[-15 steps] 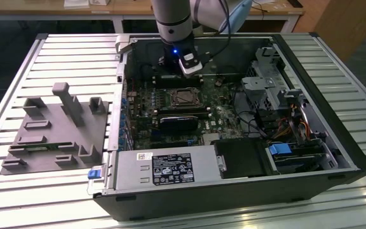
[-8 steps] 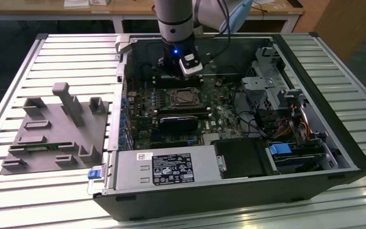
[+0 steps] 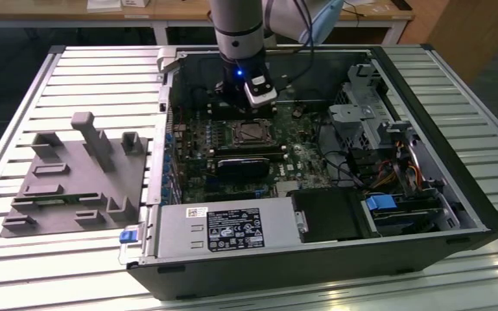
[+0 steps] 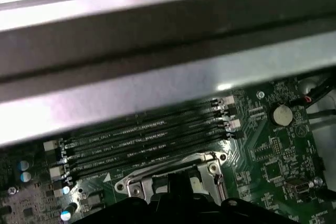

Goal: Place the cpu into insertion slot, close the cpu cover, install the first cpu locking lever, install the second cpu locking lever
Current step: 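Install the first cpu locking lever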

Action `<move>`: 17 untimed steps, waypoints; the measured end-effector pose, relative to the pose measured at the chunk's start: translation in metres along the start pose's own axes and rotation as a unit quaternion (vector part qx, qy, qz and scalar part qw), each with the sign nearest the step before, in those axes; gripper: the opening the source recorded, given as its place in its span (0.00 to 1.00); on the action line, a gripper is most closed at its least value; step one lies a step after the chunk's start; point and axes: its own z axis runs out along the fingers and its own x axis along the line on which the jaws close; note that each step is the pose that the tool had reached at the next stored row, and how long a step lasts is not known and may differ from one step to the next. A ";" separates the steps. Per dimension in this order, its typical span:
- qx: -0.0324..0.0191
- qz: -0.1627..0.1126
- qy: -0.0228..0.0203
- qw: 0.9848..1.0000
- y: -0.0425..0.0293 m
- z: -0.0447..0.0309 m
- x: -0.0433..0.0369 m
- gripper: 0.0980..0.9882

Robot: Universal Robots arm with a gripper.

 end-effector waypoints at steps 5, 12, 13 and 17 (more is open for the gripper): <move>0.005 0.000 -0.001 1.000 -0.0073 -0.0004 -0.0020 0.00; 0.012 0.000 -0.003 1.000 -0.0179 -0.0009 -0.0049 0.00; 0.013 0.000 -0.004 1.000 -0.0192 -0.0009 -0.0053 0.00; 0.022 -0.001 -0.006 1.000 -0.0214 -0.0010 -0.0059 0.00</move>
